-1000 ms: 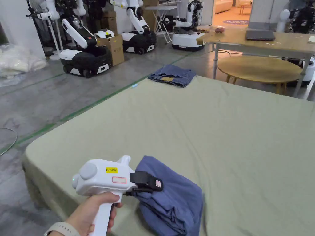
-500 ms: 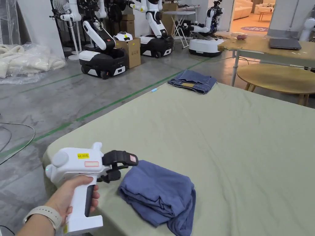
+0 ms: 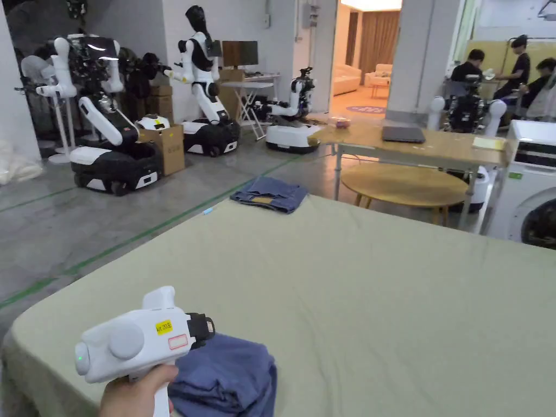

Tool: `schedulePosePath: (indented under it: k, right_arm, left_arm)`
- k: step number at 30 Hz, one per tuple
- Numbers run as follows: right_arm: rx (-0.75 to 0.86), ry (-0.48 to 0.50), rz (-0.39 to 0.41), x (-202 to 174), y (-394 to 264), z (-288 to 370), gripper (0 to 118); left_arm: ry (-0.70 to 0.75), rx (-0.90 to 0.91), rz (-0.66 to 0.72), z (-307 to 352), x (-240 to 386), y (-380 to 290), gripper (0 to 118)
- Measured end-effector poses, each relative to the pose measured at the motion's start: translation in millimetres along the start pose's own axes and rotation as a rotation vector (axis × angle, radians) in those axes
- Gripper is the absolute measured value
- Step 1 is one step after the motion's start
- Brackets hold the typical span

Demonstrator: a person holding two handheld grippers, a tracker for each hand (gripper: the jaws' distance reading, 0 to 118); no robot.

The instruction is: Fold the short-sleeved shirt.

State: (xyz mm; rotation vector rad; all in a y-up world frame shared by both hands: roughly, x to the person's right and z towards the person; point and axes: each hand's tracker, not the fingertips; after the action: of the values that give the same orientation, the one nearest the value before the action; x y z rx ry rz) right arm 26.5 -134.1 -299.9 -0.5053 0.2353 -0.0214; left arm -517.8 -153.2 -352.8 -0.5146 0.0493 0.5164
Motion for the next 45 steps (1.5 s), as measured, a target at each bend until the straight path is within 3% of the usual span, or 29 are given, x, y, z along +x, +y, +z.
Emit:
schedulePosePath:
  k: [6,12,14,24,25,27,28,29,30,31,32,39,45]
  right_arm:
    - [0.219,-0.171,-0.025,36.5,75.6,24.8,0]
    - [0.339,-0.242,0.007,61.5,124.4,55.6,0]
    - [0.364,-0.249,0.004,66.9,131.4,64.6,0]
    - [0.402,-0.247,-0.003,75.9,121.2,68.4,0]
    - [0.402,-0.24,-0.012,76.2,120.6,68.2,1]
    - [0.406,-0.241,-0.018,71.5,120.5,69.5,16]
    - [0.406,-0.242,-0.017,71.1,120.3,69.1,33]
    - [0.404,-0.243,-0.017,70.8,120.1,68.5,63]
    - [0.404,-0.243,-0.016,70.1,120.3,68.7,85]
    - [0.409,-0.245,-0.013,69.5,119.6,68.9,101]
    - [0.422,-0.254,-0.007,68.3,118.6,69.2,110]
    - [0.399,-0.295,0.038,64.8,124.1,64.9,111]
    - [0.404,-0.28,0.028,64.7,126.2,69.0,111]
  left_arm:
    - [-0.061,0.186,-0.442,16.8,193.2,-25.7,0]
    - [-0.192,0.32,-0.594,45.5,306.4,-23.7,0]
    - [-0.179,0.342,-0.646,47.8,324.6,-21.4,0]
    - [-0.163,0.354,-0.645,41.4,327.0,-19.6,0]
    - [-0.162,0.351,-0.643,40.8,326.0,-19.0,9]
    - [-0.161,0.343,-0.646,42.5,328.4,-20.8,36]
    - [-0.155,0.338,-0.65,42.2,328.3,-20.7,51]
    - [-0.154,0.335,-0.654,41.9,327.4,-20.4,78]
    - [-0.158,0.338,-0.654,42.3,326.2,-20.6,93]
    - [-0.162,0.344,-0.655,46.1,329.0,-23.2,102]
    - [-0.165,0.35,-0.655,47.1,329.1,-23.5,109]
    - [-0.187,0.361,-0.639,53.1,332.0,-25.5,110]
    - [-0.201,0.361,-0.634,58.0,335.1,-28.7,110]
